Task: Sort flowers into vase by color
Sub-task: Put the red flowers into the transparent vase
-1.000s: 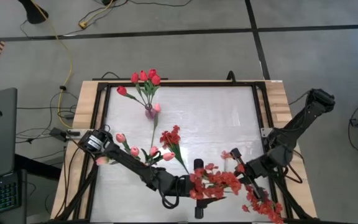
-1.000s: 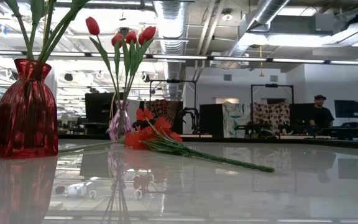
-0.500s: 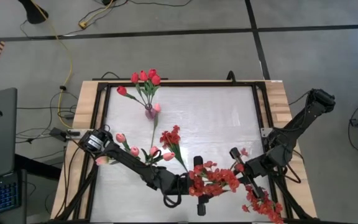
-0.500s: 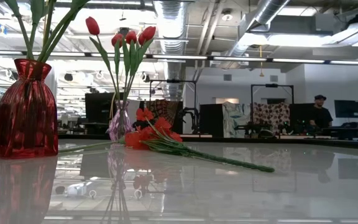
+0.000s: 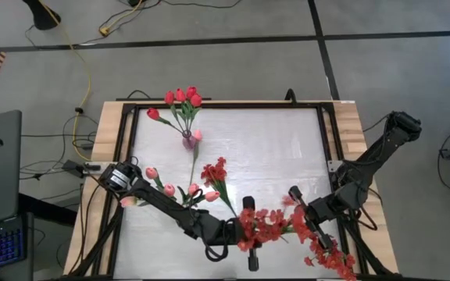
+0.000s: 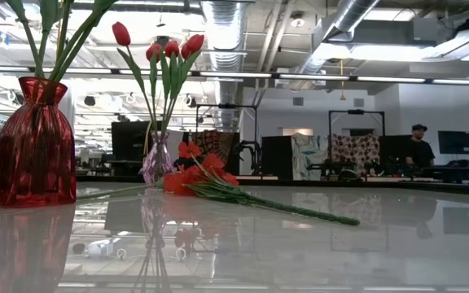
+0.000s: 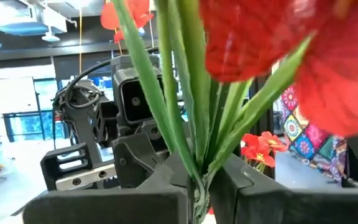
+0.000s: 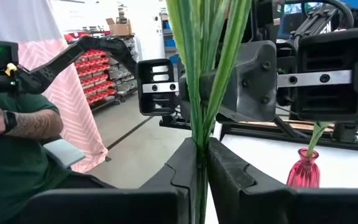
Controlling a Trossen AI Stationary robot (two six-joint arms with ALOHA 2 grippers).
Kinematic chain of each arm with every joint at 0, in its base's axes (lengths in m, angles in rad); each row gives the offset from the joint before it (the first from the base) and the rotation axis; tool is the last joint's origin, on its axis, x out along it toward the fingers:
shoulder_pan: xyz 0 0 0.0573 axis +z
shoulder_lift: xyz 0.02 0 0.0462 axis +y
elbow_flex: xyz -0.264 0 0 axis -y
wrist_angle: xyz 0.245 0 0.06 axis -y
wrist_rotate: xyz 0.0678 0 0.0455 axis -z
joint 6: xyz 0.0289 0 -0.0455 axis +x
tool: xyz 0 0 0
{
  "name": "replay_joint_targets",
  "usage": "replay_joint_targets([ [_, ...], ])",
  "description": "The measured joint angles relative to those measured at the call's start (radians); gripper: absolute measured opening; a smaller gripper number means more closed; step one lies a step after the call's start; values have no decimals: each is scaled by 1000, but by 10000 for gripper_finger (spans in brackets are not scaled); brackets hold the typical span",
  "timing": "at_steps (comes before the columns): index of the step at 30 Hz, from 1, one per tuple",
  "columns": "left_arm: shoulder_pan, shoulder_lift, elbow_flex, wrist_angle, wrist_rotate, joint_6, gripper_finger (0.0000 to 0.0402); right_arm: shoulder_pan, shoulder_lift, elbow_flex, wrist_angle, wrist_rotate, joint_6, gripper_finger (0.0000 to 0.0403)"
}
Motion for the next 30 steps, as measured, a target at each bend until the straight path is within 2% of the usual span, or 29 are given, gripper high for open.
replay_joint_targets([
  [5,-5,-23,0,-43,-7,10,18,0,0,6,-7,0,1,62],
  [10,-7,-65,0,-114,-1,-1,10,0,-2,68,-115,1,26,74],
  [14,-12,-96,0,-138,7,-5,9,0,-1,120,-215,0,61,121],
  [19,-25,-127,0,-185,-4,28,8,0,-1,163,-302,0,53,211],
  [22,-38,-180,0,-271,-31,35,8,5,-8,198,-362,1,22,255],
  [25,-58,-248,0,-399,-51,26,8,9,-14,225,-402,8,21,275],
  [30,-111,-384,0,-657,-45,-95,7,9,-19,237,-405,10,21,278],
])
